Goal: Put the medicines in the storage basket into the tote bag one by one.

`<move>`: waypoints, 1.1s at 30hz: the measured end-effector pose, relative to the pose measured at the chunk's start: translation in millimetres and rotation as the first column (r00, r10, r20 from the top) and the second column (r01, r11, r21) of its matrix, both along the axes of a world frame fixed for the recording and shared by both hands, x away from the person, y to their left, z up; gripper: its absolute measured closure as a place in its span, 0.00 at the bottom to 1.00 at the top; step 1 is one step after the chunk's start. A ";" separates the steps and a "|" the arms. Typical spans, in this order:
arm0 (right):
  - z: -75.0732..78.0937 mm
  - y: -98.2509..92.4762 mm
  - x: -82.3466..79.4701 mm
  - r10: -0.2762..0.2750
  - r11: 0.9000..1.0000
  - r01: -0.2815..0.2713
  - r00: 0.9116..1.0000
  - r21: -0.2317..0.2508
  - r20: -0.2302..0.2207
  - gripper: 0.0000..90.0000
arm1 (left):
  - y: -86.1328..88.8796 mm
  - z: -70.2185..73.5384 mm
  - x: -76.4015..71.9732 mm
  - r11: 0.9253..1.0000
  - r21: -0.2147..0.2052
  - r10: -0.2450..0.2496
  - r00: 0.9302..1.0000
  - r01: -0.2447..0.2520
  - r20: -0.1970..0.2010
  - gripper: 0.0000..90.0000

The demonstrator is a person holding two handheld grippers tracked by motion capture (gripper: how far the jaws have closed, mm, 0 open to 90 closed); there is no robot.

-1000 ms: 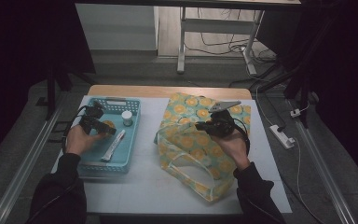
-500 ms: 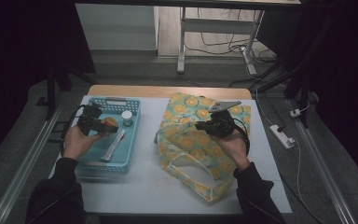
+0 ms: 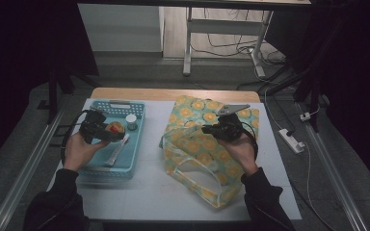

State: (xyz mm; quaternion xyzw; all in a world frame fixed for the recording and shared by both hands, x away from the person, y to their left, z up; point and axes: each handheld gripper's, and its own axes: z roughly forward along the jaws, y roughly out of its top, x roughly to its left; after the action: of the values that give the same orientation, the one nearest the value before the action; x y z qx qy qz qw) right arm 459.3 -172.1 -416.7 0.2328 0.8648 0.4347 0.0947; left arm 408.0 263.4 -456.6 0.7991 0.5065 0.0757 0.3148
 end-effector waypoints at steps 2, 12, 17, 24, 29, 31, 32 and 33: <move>-0.1 0.1 0.0 -0.001 1.000 0.001 1.000 0.001 0.000 1.00 | -4.6 2.9 -3.1 1.000 -0.001 -0.015 1.000 0.015 0.009 0.23; 0.2 0.2 -0.2 -0.008 1.000 0.008 1.000 0.012 -0.002 1.00 | -30.9 14.6 -15.2 0.995 -0.013 -0.102 0.994 0.103 0.043 0.23; 1.0 0.7 -0.6 -0.006 1.000 0.006 1.000 0.016 -0.001 1.00 | -47.8 19.4 -21.3 0.988 -0.015 -0.152 0.987 0.153 0.060 0.23; -0.1 0.5 0.1 -0.005 1.000 0.005 1.000 0.021 -0.008 1.00 | -67.1 20.3 -24.8 0.980 -0.003 -0.199 0.978 0.199 0.067 0.23; -0.3 0.6 0.1 -0.005 1.000 0.006 1.000 0.021 -0.010 1.00 | -77.3 20.2 -27.3 0.975 -0.014 -0.221 0.972 0.223 0.074 0.23; -0.5 0.5 0.3 -0.005 1.000 0.006 1.000 0.023 -0.011 1.00 | -81.6 20.3 -28.2 0.972 -0.012 -0.234 0.969 0.235 0.078 0.23; -0.5 0.5 0.3 -0.006 1.000 0.006 1.000 0.023 -0.012 1.00 | -83.9 20.4 -28.6 0.971 -0.015 -0.237 0.968 0.239 0.079 0.23; -0.7 0.6 0.3 -0.006 1.000 0.006 1.000 0.022 -0.012 1.00 | -86.1 20.5 -28.9 0.970 -0.017 -0.242 0.967 0.244 0.081 0.23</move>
State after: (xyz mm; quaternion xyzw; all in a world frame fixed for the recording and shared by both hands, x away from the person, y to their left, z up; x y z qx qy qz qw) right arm 459.6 -171.5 -417.4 0.2393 0.8598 0.4425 0.0881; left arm 379.1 177.3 -436.1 0.8472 0.3931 0.0612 0.3520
